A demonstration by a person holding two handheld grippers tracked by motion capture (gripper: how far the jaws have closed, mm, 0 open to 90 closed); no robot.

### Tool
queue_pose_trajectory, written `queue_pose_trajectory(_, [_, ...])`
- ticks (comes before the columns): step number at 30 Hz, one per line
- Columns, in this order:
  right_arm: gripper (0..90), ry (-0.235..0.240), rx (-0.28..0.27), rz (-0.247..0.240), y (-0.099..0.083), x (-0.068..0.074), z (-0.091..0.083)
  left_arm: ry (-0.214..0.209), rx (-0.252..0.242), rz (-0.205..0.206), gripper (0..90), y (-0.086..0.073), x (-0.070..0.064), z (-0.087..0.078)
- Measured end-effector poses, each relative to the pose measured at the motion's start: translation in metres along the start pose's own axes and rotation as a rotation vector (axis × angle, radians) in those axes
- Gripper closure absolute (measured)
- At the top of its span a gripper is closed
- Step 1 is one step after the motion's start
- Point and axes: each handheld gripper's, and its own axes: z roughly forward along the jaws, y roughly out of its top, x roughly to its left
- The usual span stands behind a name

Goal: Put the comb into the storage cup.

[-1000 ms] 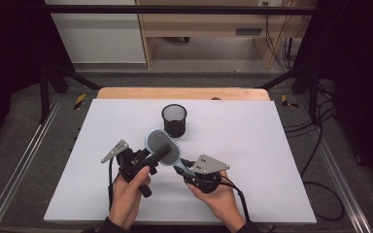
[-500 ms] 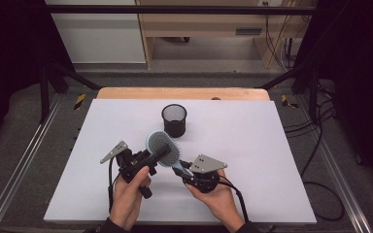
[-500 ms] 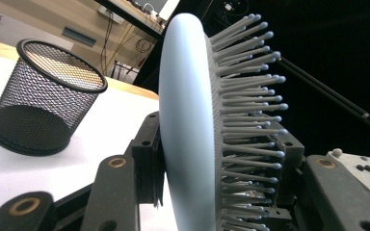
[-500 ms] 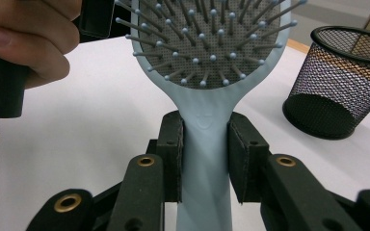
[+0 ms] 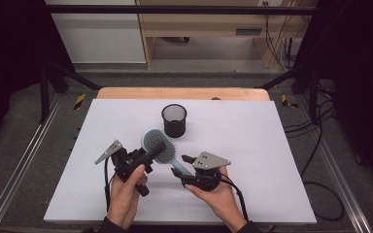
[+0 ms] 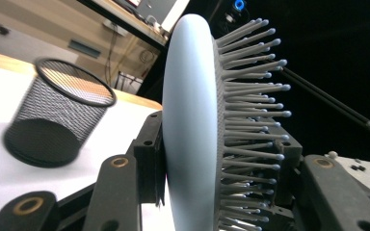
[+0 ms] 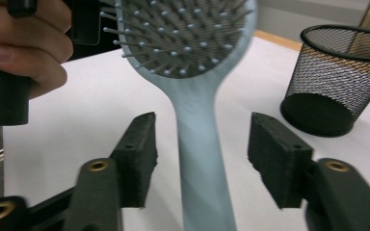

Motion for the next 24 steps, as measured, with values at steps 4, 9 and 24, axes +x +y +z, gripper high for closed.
queue_pose_trajectory(4, [33.6,0.0,0.003,0.02,0.003,-0.003,-0.002,0.0,-0.013,-0.014,52.2,0.003,0.004,-0.004])
queue_pose_trajectory(9, [23.2,-0.032,-0.017,0.041,0.004,-0.013,-0.009,0.002,-0.028,-0.008,52.1,0.007,0.004,-0.006])
queue_pose_trajectory(24, [8.3,-0.068,-0.039,0.091,-0.001,-0.046,-0.03,0.036,-0.083,-0.016,52.1,0.016,0.012,-0.017])
